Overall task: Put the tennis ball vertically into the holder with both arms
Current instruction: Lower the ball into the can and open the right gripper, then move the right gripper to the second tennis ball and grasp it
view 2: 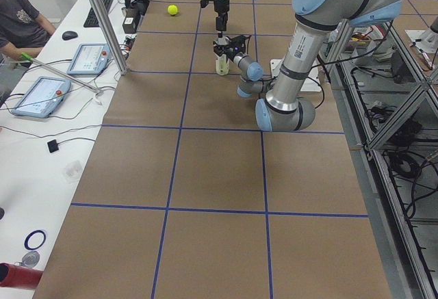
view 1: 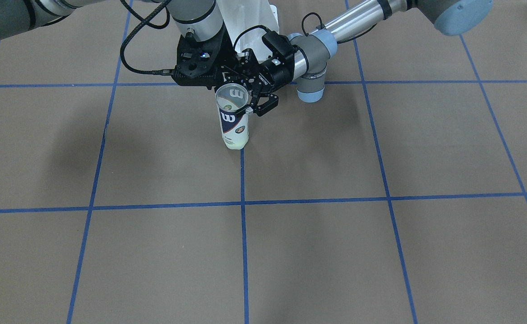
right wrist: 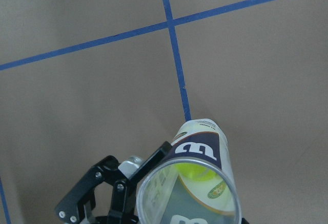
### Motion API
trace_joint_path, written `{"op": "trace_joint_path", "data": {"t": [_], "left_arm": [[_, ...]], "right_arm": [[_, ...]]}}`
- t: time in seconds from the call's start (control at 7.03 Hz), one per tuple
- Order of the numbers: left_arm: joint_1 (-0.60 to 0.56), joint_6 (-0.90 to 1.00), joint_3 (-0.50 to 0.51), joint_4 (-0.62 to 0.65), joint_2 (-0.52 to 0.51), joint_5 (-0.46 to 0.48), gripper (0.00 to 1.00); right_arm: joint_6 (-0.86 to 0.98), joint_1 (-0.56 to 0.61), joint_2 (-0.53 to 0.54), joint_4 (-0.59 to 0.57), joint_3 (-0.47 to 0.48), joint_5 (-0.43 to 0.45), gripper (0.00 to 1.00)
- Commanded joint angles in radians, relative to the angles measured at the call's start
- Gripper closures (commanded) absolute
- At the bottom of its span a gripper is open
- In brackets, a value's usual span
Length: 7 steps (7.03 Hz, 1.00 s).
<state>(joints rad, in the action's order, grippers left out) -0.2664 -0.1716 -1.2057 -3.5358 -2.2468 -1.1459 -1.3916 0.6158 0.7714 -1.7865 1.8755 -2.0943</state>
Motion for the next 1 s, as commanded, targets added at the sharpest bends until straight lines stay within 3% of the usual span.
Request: {"op": "trace_joint_path", "data": {"t": [0.0, 0.14, 0.43, 0.57, 0.85], "left_arm": [[0.001, 0.0, 0.0, -0.002, 0.001, 0.0, 0.12], [0.001, 0.0, 0.0, -0.002, 0.001, 0.0, 0.12], [0.004, -0.002, -0.002, -0.002, 0.0, 0.0, 0.12], [0.004, -0.003, -0.003, -0.003, 0.001, 0.0, 0.12], [0.006, -0.005, -0.003, -0.003, 0.0, 0.0, 0.12]], "right_arm": [[0.008, 0.03, 0.046, -0.001, 0.004, 0.002, 0.01], [0.028, 0.111, 0.107, 0.001, 0.004, -0.009, 0.01], [0.315, 0.333, 0.228, 0.015, -0.079, -0.029, 0.02], [0.382, 0.417, 0.23, 0.018, -0.202, -0.032, 0.03], [0.396, 0.504, 0.236, 0.367, -0.533, -0.014, 0.03]]}}
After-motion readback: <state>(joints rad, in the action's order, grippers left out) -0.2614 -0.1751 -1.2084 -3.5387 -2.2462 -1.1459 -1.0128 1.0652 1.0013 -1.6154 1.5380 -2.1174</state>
